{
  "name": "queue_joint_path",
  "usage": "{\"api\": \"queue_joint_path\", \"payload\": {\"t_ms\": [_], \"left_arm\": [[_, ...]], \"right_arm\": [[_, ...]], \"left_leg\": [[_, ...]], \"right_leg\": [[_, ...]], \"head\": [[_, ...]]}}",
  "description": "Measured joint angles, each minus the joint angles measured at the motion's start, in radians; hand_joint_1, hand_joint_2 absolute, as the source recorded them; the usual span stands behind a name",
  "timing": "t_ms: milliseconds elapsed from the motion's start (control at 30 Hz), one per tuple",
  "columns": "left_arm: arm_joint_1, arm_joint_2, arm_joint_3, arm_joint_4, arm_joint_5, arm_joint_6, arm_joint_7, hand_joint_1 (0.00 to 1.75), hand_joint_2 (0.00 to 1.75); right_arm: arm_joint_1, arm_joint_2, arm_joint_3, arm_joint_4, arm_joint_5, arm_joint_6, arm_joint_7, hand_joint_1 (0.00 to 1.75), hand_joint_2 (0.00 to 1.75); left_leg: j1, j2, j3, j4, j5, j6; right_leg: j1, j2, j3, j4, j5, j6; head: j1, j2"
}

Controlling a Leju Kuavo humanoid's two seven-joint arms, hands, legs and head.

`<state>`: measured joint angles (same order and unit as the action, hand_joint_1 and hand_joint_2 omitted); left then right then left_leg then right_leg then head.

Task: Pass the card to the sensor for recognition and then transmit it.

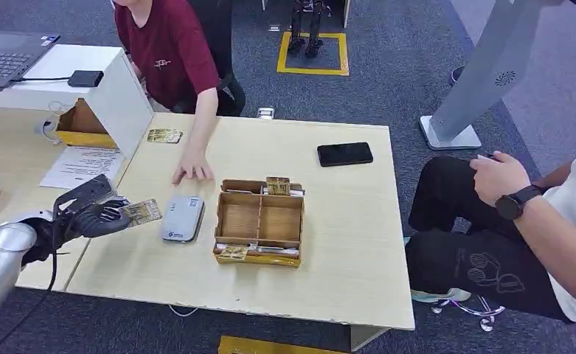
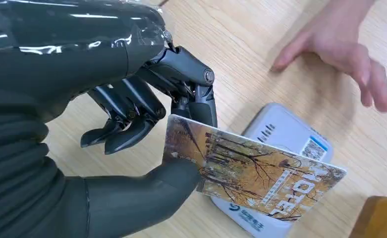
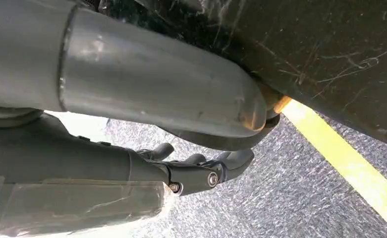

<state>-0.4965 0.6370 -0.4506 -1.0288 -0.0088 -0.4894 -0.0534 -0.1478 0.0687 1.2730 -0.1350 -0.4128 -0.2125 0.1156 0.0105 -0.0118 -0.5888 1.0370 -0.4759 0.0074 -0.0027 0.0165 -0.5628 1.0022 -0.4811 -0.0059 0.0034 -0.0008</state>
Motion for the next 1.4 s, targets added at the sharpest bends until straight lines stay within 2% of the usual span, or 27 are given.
{"api": "queue_joint_path", "payload": {"t_ms": [200, 267, 333, 367, 400, 467, 800, 1100, 1400], "left_arm": [[-0.003, -0.004, -0.006, 0.000, -0.001, 0.004, 0.002, 1.75, 1.75], [-0.019, -0.037, -0.041, 0.006, -0.027, 0.040, 0.002, 1.75, 1.75], [-0.044, -0.115, -0.090, 0.084, -0.106, 0.102, -0.017, 1.75, 1.75], [-0.087, -0.200, -0.111, 0.197, -0.169, 0.167, -0.022, 1.75, 1.75], [-0.098, -0.229, -0.114, 0.238, -0.180, 0.188, -0.024, 1.75, 1.75], [-0.116, -0.253, -0.114, 0.283, -0.187, 0.206, -0.032, 1.75, 1.75], [-0.154, -0.288, -0.114, 0.390, -0.187, 0.228, -0.052, 1.75, 1.75], [-0.164, -0.293, -0.114, 0.420, -0.215, 0.238, -0.062, 1.75, 1.75], [-0.208, -0.308, -0.114, 0.457, -0.330, 0.299, 0.001, 1.75, 1.75]], "right_arm": [[0.000, 0.000, 0.001, 0.000, 0.000, 0.000, 0.000, 0.00, 0.00], [-0.001, 0.001, 0.010, 0.000, -0.003, 0.000, 0.001, 0.00, 0.00], [-0.003, 0.002, 0.023, 0.000, -0.010, 0.003, 0.004, 0.00, 0.00], [-0.004, 0.004, 0.033, 0.000, -0.014, 0.003, 0.004, 0.00, 0.00], [-0.005, 0.005, 0.039, 0.000, -0.014, 0.003, 0.004, 0.00, 0.00], [-0.005, 0.005, 0.044, 0.000, -0.014, 0.003, 0.004, 0.00, 0.00], [-0.007, 0.005, 0.050, 0.000, -0.015, 0.009, 0.011, 0.00, 0.00], [-0.008, 0.005, 0.059, 0.000, -0.015, 0.009, 0.007, 0.00, 0.00], [-0.010, 0.005, 0.072, 0.000, -0.025, 0.010, 0.007, 0.00, 0.00]], "left_leg": [[0.000, 0.000, 0.000, 0.000, 0.000, 0.000], [0.000, 0.000, 0.000, 0.000, 0.000, 0.000], [0.000, 0.000, 0.000, 0.000, 0.000, 0.000], [0.000, 0.000, 0.000, 0.000, 0.000, 0.000], [0.000, 0.000, 0.000, 0.000, 0.000, 0.000], [0.000, 0.000, 0.000, 0.000, 0.000, 0.000], [0.000, 0.000, 0.000, 0.000, 0.001, -0.001], [0.000, 0.000, 0.002, 0.000, 0.001, -0.001], [0.000, -0.001, 0.004, 0.000, 0.001, -0.002]], "right_leg": [[0.000, 0.000, 0.000, 0.000, 0.000, 0.000], [0.000, 0.000, 0.000, 0.000, 0.000, 0.000], [0.000, 0.000, 0.000, 0.000, 0.000, 0.000], [0.000, 0.000, 0.000, 0.000, 0.000, 0.000], [0.000, 0.000, 0.000, 0.000, 0.001, 0.000], [0.000, 0.000, 0.000, 0.000, 0.001, 0.000], [0.000, 0.000, 0.001, 0.000, 0.001, -0.001], [0.000, 0.000, 0.002, 0.000, 0.001, -0.001], [0.000, 0.000, 0.004, 0.001, 0.001, -0.001]], "head": [[0.000, 0.000], [0.000, 0.000], [0.000, 0.000], [0.000, 0.000], [0.000, 0.000], [0.000, 0.000], [0.000, 0.000], [0.000, 0.000], [0.000, 0.000]]}}
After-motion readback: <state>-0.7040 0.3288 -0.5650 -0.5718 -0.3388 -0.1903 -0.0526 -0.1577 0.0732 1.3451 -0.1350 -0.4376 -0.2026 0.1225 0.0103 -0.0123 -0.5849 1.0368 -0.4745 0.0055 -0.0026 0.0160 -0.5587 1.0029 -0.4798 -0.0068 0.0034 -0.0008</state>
